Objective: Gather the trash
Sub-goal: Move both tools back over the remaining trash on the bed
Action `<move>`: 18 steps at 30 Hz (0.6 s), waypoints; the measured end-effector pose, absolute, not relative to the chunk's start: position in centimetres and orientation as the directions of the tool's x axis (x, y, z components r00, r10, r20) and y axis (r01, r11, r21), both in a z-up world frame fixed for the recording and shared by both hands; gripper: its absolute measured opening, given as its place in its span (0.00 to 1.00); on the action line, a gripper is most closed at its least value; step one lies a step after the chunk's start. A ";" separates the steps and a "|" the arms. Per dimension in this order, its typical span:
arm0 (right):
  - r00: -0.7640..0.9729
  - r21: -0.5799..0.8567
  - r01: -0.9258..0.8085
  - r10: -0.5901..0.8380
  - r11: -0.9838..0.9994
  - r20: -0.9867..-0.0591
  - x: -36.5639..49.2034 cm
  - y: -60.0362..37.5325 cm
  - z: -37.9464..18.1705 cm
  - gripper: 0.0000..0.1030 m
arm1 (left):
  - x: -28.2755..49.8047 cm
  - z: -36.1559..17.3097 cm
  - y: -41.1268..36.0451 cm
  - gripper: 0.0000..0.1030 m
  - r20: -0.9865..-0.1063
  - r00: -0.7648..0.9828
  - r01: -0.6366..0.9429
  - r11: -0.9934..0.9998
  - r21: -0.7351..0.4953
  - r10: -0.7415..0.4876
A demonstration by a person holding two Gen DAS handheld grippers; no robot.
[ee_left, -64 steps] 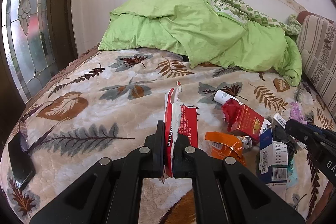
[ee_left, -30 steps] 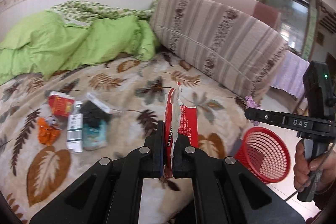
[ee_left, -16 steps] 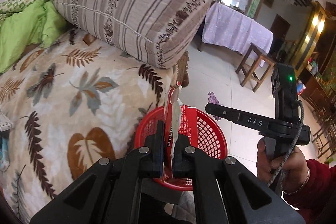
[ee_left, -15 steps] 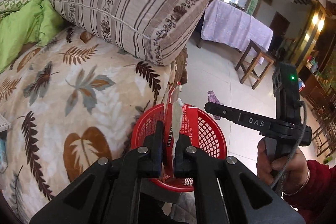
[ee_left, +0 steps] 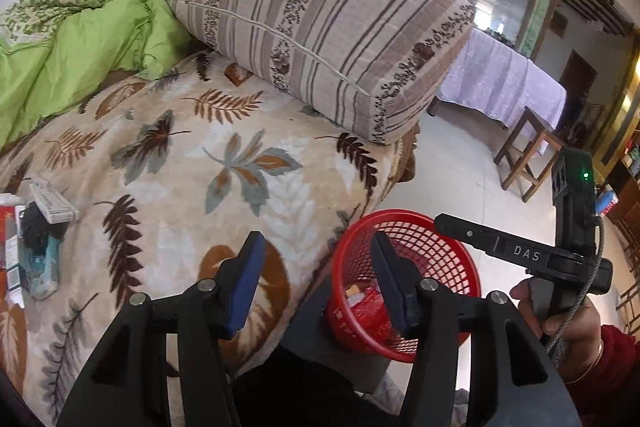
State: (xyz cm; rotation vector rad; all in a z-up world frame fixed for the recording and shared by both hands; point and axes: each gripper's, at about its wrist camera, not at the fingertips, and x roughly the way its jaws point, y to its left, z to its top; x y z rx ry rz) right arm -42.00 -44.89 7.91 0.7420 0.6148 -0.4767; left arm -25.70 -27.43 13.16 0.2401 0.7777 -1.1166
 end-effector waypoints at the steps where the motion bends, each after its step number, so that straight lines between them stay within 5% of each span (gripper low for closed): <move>1: 0.728 0.470 0.587 -0.174 0.660 -0.664 -41.3 -44.4 8.0 0.48 | -25.3 13.2 -26.6 0.52 -0.666 0.237 0.866 0.464 -0.185 -0.708; 18: 0.735 0.404 0.172 0.156 0.898 -0.660 -22.6 -30.2 10.2 0.50 | -11.9 11.2 -6.4 0.52 -0.666 0.518 0.532 0.812 -0.240 -0.537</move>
